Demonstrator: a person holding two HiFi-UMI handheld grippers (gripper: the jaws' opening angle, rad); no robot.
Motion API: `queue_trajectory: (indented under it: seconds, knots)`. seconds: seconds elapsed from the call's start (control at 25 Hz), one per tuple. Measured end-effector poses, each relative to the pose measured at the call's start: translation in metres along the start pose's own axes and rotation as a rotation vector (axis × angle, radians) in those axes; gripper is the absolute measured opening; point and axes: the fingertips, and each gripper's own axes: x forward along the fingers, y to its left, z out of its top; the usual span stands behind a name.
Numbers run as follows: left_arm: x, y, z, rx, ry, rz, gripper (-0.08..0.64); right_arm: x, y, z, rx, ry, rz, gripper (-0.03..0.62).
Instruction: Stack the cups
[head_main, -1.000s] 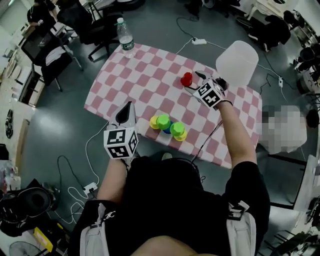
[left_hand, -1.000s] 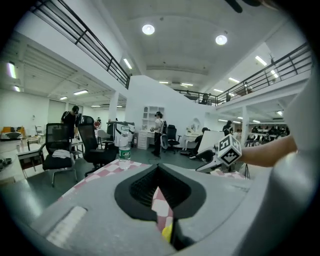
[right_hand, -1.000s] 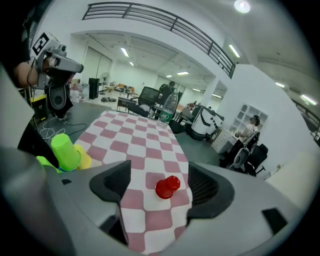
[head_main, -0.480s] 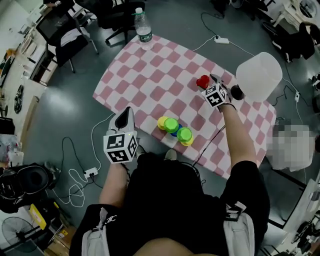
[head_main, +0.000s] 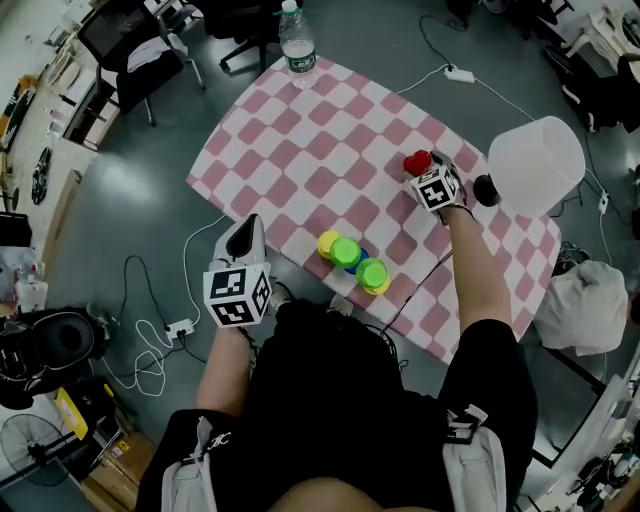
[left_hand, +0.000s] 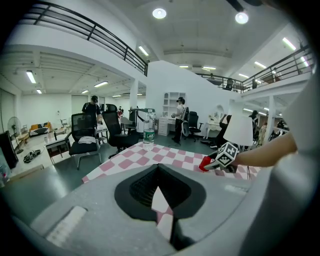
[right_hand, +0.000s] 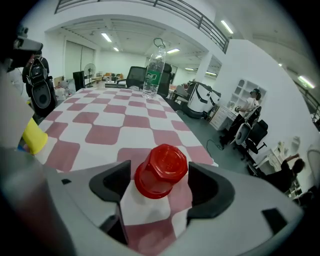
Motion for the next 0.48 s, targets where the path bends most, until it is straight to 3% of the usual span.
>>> queue_trajectory:
  seconds: [0.16, 0.24, 0.28, 0.48]
  knots:
    - [0.000, 0.000, -0.002, 0.007, 0.006, 0.002, 0.015, 0.009, -0.002, -0.004, 0.075, -0.003, 0.004, 0.341]
    - [-0.002, -0.001, -0.001, 0.008, 0.004, 0.000, 0.015, 0.005, -0.005, -0.004, 0.104, -0.007, -0.010, 0.306]
    - [-0.003, -0.001, 0.000, 0.009, 0.002, -0.001, 0.015, 0.002, -0.006, -0.002, 0.105, -0.011, -0.021, 0.272]
    - [-0.002, -0.006, 0.007, 0.019, -0.016, -0.024, 0.015, -0.021, -0.012, 0.015, 0.090, -0.053, -0.041, 0.261]
